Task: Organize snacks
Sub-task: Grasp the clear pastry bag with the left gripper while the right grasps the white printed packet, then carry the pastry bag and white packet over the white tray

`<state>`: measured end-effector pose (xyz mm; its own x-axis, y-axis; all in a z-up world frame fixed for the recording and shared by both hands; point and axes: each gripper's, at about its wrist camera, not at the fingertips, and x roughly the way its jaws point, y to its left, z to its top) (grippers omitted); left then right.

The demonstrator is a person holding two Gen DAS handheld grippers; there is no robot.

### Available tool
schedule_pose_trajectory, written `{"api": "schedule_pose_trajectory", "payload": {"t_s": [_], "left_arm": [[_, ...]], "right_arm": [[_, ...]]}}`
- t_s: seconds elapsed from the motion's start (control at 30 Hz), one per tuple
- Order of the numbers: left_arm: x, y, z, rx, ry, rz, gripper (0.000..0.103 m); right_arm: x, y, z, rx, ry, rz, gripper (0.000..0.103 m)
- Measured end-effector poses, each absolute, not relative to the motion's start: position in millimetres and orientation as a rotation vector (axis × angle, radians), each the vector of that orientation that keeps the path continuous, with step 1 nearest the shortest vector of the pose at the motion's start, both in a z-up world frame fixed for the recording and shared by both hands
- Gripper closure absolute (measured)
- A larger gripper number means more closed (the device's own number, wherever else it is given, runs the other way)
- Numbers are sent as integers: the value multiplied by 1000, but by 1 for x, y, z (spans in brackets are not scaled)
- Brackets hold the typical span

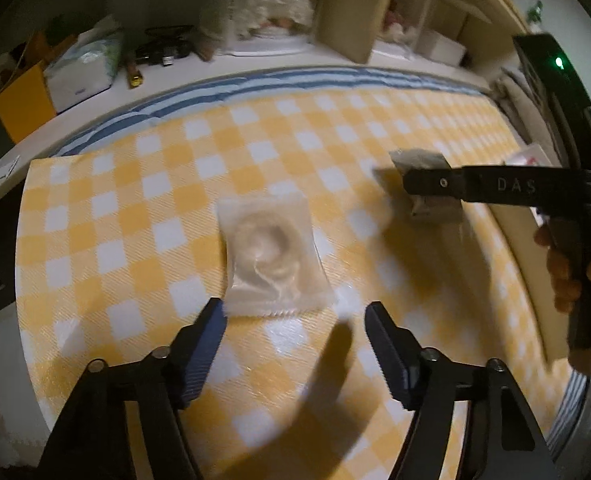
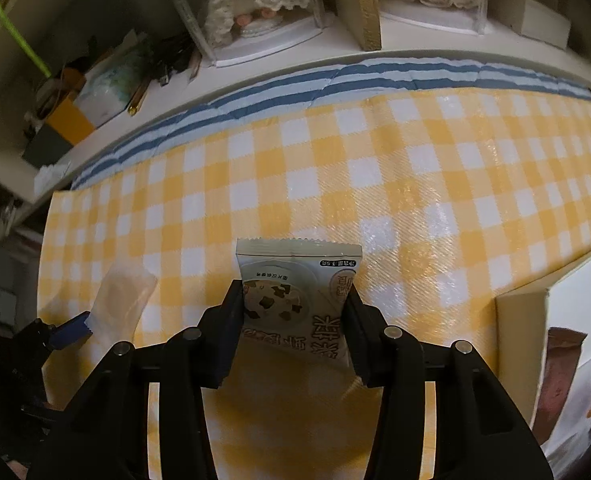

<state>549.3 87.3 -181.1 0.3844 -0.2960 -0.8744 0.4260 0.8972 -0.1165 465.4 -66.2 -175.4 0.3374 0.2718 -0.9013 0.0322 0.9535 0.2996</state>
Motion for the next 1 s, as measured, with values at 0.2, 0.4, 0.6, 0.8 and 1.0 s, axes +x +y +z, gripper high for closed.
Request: {"api": "schedule_pose_trajectory", "payload": {"t_s": [0.2,0.4,0.6,0.8,1.0], "left_arm": [[567,79,-174,107,1080,-353,35],[588,69,-178,47,1091,-227,43],[596,49,-191,-5,1106,-112,55],[581,41,-179,-67,1053,-78,58],[552,28,-150,-104,949,-96,58]], "right_arm": [[458,-70,-169,207,1200,211,58],[447,-71,-158,124,1171,264,60],[438,-73,-148,94,1152,300,60],[425,-85,-135,79,1126,315,60],[415,-108,-121,91,1098,317,60]]}}
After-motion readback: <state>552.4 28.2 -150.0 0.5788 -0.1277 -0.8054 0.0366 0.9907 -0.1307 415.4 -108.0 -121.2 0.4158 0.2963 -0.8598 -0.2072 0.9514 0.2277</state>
